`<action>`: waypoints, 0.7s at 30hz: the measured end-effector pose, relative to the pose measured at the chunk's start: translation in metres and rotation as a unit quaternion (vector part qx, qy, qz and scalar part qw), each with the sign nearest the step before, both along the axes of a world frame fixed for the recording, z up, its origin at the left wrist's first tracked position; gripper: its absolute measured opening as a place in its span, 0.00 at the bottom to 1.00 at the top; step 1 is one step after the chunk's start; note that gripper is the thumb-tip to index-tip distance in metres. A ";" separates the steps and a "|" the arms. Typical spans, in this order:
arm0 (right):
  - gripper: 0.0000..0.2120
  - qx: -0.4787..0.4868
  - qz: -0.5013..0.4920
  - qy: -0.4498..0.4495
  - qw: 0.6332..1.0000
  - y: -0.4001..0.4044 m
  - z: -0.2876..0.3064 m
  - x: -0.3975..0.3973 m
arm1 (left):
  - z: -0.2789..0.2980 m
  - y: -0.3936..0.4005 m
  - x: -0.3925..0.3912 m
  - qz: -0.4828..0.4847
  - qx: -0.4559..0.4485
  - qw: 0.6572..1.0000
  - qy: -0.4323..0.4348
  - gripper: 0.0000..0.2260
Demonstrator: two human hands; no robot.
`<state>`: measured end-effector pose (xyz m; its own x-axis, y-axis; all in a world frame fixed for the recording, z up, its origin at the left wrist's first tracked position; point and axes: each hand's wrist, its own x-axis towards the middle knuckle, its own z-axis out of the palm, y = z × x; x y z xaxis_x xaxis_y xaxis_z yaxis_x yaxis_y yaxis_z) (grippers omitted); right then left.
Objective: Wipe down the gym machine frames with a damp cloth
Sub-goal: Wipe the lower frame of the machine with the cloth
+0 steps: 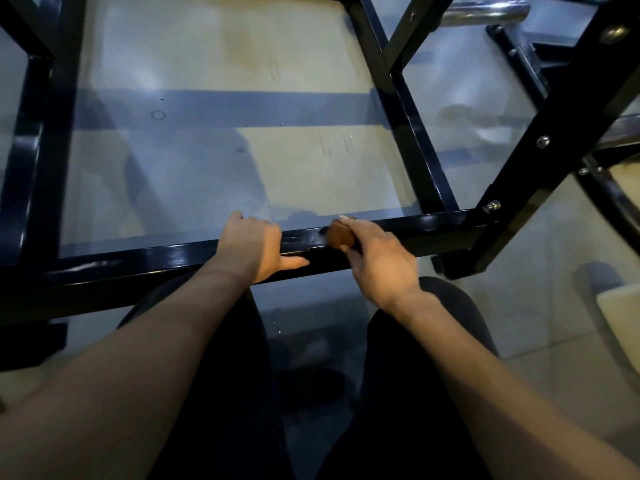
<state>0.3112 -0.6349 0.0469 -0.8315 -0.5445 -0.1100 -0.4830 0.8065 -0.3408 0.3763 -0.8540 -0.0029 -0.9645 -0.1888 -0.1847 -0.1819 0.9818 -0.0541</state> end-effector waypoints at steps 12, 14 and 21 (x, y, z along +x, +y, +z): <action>0.23 0.035 -0.037 -0.018 0.999 0.006 -0.001 -0.016 | 0.004 0.001 -0.002 -0.014 -0.001 0.999 -0.032 0.34; 0.19 0.033 -0.125 -0.020 0.991 -0.006 -0.008 -0.029 | 0.005 0.001 -0.002 -0.012 0.003 0.999 -0.032 0.34; 0.22 0.028 0.080 -0.032 0.996 -0.026 0.002 0.012 | 0.007 0.001 -0.003 -0.009 0.022 0.999 -0.026 0.33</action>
